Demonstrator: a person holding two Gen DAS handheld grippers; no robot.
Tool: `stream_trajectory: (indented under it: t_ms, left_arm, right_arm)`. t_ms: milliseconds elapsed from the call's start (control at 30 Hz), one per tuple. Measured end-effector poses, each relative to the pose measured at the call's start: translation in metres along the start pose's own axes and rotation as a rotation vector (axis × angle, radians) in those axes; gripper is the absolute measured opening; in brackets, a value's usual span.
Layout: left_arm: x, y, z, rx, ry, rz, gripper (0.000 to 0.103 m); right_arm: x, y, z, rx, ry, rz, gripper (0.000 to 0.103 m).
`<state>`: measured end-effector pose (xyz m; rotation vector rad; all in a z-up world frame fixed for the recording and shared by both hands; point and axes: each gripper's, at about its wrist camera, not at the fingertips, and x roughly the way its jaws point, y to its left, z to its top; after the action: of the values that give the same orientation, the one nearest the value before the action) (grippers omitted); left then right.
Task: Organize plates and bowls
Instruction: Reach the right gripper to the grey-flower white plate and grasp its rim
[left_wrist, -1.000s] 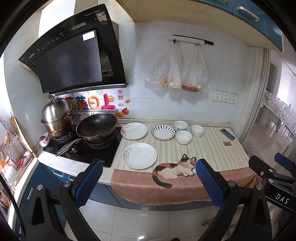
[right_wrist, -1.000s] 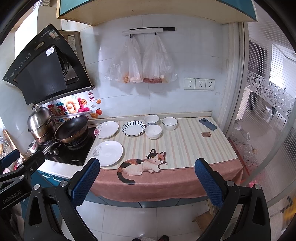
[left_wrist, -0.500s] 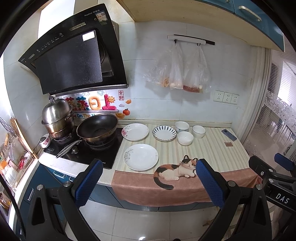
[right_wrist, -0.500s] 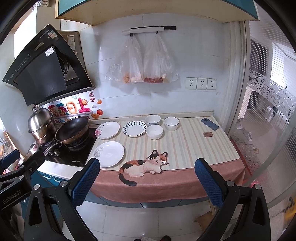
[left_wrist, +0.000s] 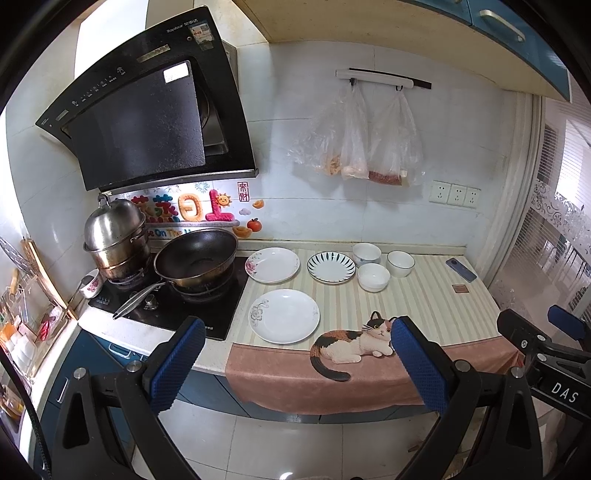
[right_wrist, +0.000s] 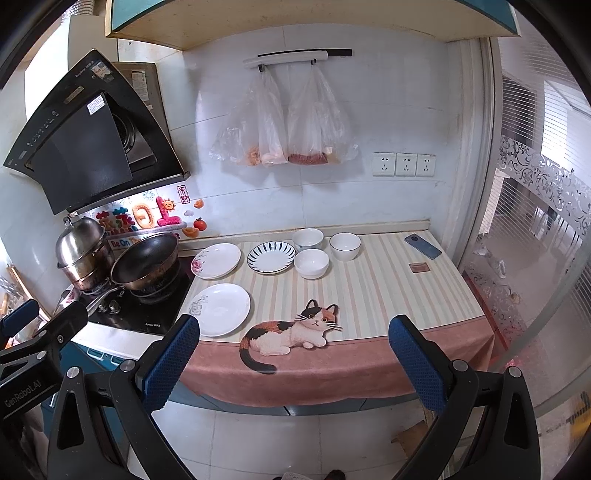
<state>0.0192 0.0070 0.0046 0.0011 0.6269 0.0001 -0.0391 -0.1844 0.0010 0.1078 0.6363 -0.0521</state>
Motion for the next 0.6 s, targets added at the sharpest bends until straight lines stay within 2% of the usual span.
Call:
stream_trajectory:
  t_ms: [267,400,467,600]
  left_arm:
    - [0.016,0.009,0.003,0.004,-0.012,0.004,0.103]
    - [0.036,0.022,-0.003,-0.002,-0.036,0.011,0.103]
    - [0.053,0.029,-0.008,-0.006,-0.038,0.025,0.103]
    - [0.114,0.055,-0.018,-0.017,0.007,0.081,0.103]
  right_arm:
    - [0.011,0.006,-0.002,0.021,0.002,0.002,0.103]
    - [0.037,0.014,-0.013,-0.007,-0.021,-0.01,0.103]
    - [0.063,0.02,-0.019,-0.023,0.031,-0.008,0.103]
    - [0.126,0.027,-0.034,0.006,0.166,0.069,0.103]
